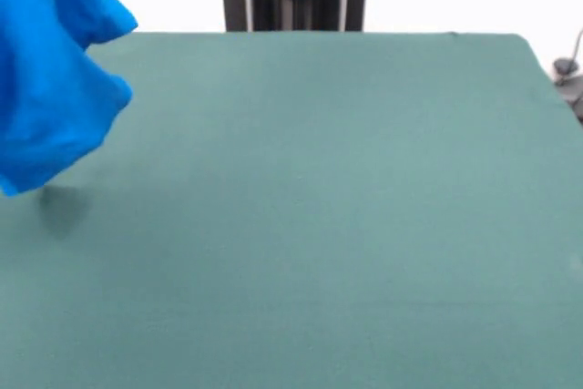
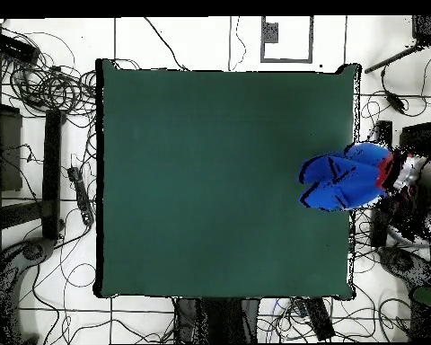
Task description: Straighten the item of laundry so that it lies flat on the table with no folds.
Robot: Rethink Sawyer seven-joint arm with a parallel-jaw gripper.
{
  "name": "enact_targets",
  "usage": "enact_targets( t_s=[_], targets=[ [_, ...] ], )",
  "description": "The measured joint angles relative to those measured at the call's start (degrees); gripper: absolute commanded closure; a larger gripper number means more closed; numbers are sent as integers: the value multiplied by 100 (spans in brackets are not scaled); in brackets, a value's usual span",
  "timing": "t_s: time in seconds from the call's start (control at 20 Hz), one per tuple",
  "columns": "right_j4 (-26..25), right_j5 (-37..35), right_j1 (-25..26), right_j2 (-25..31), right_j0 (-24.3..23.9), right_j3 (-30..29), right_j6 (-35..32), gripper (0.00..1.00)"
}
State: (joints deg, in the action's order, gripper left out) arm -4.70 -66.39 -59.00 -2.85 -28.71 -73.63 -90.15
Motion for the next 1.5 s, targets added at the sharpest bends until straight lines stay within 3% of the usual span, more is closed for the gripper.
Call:
enact_targets(
  t_s=[0.35,0.8,1.5],
  targets=[
    [2,283,-96,83,202,-198,0,100],
    [76,1464,-164,215,513,-955,0,100],
    [131,2473,-161,278,956,-1797,0,100]
  ],
)
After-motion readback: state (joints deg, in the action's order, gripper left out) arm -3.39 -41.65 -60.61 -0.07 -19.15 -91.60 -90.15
